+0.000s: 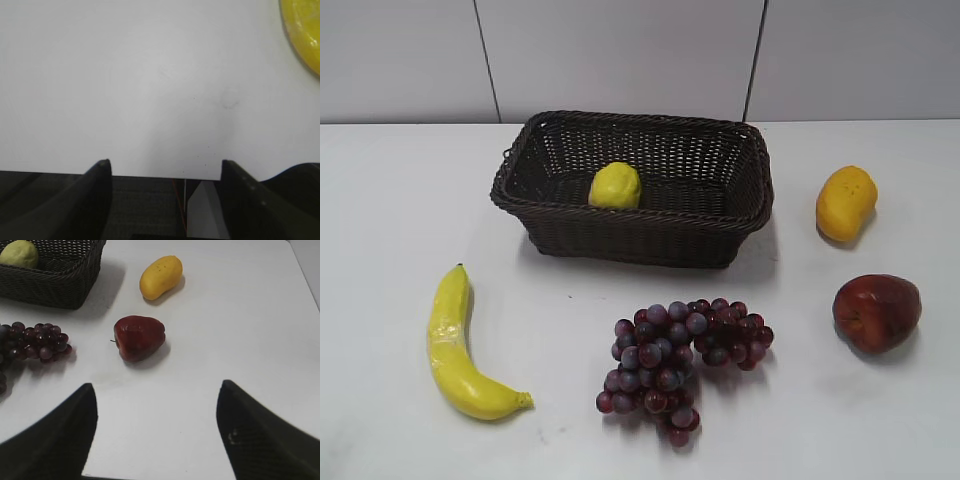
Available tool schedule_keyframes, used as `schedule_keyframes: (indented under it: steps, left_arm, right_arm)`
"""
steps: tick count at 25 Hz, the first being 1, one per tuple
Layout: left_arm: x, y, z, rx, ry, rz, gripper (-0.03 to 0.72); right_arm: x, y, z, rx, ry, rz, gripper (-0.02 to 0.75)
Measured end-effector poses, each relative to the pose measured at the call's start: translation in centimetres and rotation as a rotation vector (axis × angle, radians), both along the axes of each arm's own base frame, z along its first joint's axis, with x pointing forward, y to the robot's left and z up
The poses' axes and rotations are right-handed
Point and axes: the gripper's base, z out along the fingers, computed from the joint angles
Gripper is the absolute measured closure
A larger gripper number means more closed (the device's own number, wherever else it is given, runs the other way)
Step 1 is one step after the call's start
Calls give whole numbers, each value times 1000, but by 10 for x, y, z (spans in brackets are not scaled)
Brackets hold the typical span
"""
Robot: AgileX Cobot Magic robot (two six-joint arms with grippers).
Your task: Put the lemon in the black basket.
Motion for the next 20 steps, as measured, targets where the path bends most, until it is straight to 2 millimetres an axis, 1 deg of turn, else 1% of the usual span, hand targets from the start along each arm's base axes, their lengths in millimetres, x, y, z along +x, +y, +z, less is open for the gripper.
schedule_keyframes:
  steps: [5, 10, 14, 20]
  left_arm:
    - [-35, 2, -7, -59, -125, -2, 190]
    - [-62, 5, 1, -93, -321, -6, 190]
    - [-82, 8, 5, -112, -452, -9, 191]
    - [-104, 11, 6, -132, -602, -12, 193]
  right_arm:
    - [0, 0, 0, 0, 0, 0, 176]
    - [0, 0, 0, 0, 0, 0, 176]
    - [0, 0, 0, 0, 0, 0, 176]
    - [0, 0, 0, 0, 0, 0, 176]
